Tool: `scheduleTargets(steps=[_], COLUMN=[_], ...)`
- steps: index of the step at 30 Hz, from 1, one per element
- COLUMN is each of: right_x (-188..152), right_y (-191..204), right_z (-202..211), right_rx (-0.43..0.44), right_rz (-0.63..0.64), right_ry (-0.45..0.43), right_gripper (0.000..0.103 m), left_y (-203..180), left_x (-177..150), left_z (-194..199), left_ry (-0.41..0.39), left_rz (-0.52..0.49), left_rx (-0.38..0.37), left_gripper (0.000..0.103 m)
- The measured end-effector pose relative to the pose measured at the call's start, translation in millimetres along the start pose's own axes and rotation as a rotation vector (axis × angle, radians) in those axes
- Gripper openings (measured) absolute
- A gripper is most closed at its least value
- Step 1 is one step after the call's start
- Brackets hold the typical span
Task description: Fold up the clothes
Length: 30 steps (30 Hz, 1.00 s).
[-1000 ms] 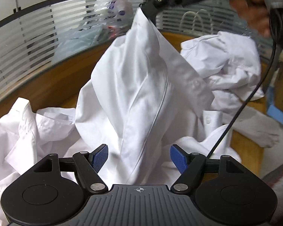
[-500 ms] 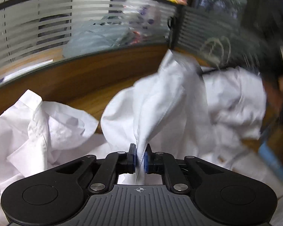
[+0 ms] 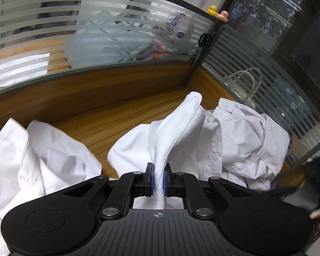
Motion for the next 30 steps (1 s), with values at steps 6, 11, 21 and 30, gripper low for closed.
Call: scheduleTargets(steps=[6,11,21,30], right_x=[-11.9,-36.1,-4.0,66.7], right_y=[11.6,11.9,-35.8,-85.8], right_z=[-69.8,-77.5,1.5,82.5], right_rx=[0.007,0.002,-0.225,-0.420], right_rz=[0.052,0.139,0.335,0.423], right_ry=[0.175,0.264,0.172,0.011], right_gripper=[0.042,0.004,0.002,0.002], left_y=[12.3,31.1,99.6,157.7], left_x=[33.4,60.5,63.8,-5.7], left_z=[2.9,29.8,115.2,175.6], left_ry=[-0.013,-0.077,-0.229,-0.323], left_rz=[0.037,0.092,0.314,0.656], left_rx=[-0.025,-0.020,0.097,0.176], left_gripper=[0.010,0.009,0.008,0.007])
Point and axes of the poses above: each gripper's, at about its wrist camera, not at the fingertips, and z roughly against the way its jaws point, y to its left, x to its top, the point moved 4 cm from there along -z, roughly the way its jaws point, and after that the axes turned 1 degree about y, right-handed, at the moved point
